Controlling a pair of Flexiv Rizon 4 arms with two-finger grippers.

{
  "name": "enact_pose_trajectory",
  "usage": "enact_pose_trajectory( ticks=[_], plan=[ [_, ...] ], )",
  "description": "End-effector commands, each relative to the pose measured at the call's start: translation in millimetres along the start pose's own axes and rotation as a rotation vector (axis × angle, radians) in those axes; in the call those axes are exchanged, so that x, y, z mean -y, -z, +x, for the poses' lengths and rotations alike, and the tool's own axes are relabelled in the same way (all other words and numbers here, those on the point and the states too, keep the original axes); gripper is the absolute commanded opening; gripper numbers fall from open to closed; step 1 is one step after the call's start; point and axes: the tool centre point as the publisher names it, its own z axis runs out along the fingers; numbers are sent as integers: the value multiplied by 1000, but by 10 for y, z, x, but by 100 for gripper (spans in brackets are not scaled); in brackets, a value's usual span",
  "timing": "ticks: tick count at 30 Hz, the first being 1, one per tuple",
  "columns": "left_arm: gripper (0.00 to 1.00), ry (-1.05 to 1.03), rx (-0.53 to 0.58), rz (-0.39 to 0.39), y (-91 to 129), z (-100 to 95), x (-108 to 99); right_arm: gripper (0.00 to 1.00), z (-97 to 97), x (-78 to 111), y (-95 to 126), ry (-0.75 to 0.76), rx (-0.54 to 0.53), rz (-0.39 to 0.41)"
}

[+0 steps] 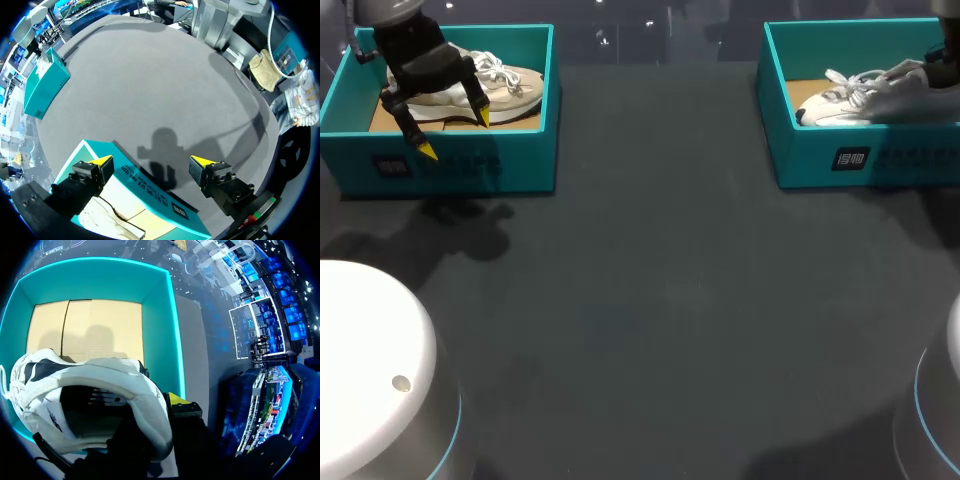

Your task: Take the shoe out of the shoebox, open the shoe tongue, remove and reinsert the insole, then place the shoe into the shoebox

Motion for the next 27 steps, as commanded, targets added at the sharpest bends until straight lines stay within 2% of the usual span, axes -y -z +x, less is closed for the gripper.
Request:
enact_pose_trajectory(
  ticks=[1, 12, 27],
  plan=[
    [100, -1, -2, -1, -2, -1, -4, 0, 39, 61, -86, -7, 4, -12],
    [100, -1, -2, -1, -2, -1, -4, 0, 88, 174, -236, -8, 10, -15],
    [100, -1, -2, -1, -2, -1, -4, 0, 225, 155, -428, 11, -18, 14]
  ],
)
